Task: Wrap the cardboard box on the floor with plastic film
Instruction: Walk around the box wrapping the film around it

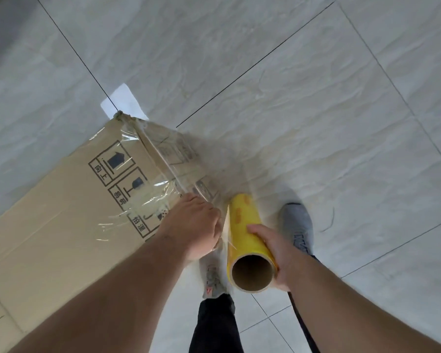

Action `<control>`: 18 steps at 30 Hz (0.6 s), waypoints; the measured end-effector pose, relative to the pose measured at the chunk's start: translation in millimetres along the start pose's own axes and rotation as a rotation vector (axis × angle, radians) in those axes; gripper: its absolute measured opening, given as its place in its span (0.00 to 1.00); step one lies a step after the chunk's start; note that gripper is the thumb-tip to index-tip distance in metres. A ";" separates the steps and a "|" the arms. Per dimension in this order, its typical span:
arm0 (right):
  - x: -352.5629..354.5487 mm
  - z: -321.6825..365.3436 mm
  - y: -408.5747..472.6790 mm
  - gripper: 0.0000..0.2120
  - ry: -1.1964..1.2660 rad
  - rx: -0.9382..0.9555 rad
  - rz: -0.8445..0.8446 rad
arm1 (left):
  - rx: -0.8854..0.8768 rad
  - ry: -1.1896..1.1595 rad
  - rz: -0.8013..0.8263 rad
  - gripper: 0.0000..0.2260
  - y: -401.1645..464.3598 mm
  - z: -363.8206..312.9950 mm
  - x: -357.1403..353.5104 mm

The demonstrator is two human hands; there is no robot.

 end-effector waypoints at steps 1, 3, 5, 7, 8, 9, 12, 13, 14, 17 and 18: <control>7.5 -0.1 -2.0 0.33 -0.100 0.007 -0.027 | 0.018 -0.001 -0.001 0.18 0.9 0.2 -2.2; 23.8 -5.4 5.3 0.41 -0.276 0.007 -0.107 | 0.038 0.026 -0.001 0.19 3.3 -0.9 -0.9; 33.7 -8.3 17.3 0.52 -0.420 0.037 -0.175 | 0.029 0.060 0.056 0.21 3.3 -7.0 -1.4; 19.8 -6.9 7.2 0.55 -0.532 0.085 -0.198 | 0.001 0.145 0.103 0.22 0.5 -12.6 -3.3; 2.6 -3.0 -5.0 0.50 -0.573 0.108 -0.180 | -0.016 0.196 0.101 0.23 -0.6 -13.9 -1.7; -10.7 -0.7 -6.1 0.43 -0.589 0.140 -0.152 | -0.022 0.231 0.088 0.23 -1.2 -13.3 -0.2; -37.0 -3.7 -0.8 0.31 -0.632 0.185 -0.149 | -0.022 0.272 0.049 0.21 -3.0 -13.5 -1.7; -46.5 -10.5 4.7 0.32 -0.659 0.210 -0.109 | -0.027 0.284 0.031 0.21 -3.2 -16.6 -1.2; -53.8 -16.5 5.3 0.31 -0.681 0.210 -0.075 | -0.044 0.294 0.018 0.19 -3.6 -22.5 -0.6; -64.9 -37.1 17.8 0.24 -0.551 0.229 -0.005 | -0.205 0.394 0.055 0.15 -8.7 -51.8 -12.6; -70.2 -45.2 20.5 0.23 -0.523 0.236 0.014 | -0.257 0.456 0.069 0.14 -11.9 -58.5 -18.9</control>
Point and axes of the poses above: each hand's wrist, its own y-axis towards the middle knuckle, its own x-axis out of the back of the hand, z = x × y, the point moved 8 cm from there along y, towards the middle knuckle, and after that the axes turned 4 degrees about y, right-handed, at the moved point
